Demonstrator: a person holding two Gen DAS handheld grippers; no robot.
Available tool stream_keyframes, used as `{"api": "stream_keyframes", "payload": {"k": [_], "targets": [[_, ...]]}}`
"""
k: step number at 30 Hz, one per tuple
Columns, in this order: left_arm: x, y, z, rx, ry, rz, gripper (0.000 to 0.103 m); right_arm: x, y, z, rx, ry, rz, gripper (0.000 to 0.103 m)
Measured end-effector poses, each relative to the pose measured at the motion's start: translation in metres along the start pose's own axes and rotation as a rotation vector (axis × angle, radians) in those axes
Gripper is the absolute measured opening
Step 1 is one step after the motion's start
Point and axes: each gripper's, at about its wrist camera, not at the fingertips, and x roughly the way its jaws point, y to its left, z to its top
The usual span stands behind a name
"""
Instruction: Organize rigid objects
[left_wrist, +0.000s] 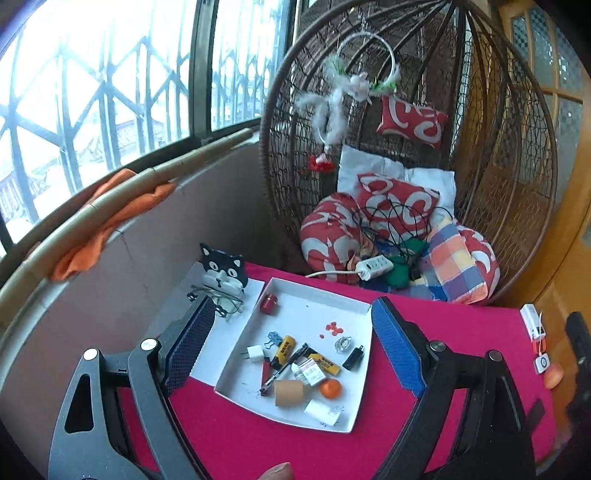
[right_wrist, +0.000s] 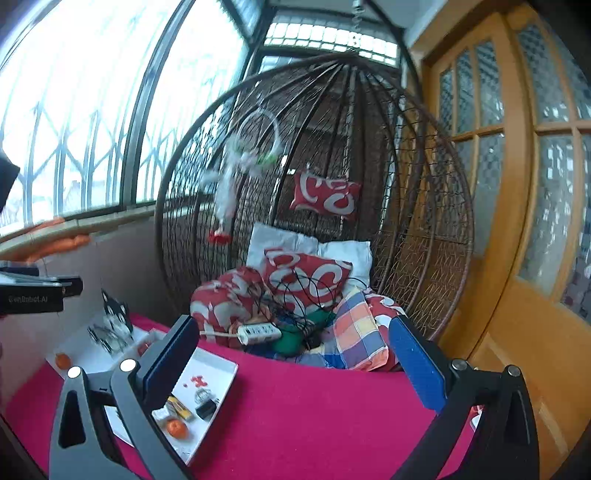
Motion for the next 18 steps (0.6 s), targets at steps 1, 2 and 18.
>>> {"api": "stream_keyframes", "payload": {"k": [1,2,18], "targets": [[-0.007,-0.004,0.0,0.009,-0.008,0.009,0.088,-0.005,-0.01,0.002,0.037,-0.002,0.019,0.103],[-0.014,-0.008,-0.001,0.022,-0.019,0.017,0.088,-0.007,-0.016,0.002,0.061,-0.004,0.029,0.103],[-0.089,-0.042,-0.036,0.109,-0.076,-0.013,0.088,-0.081,-0.084,-0.006,0.258,-0.124,0.147,0.103]]}}
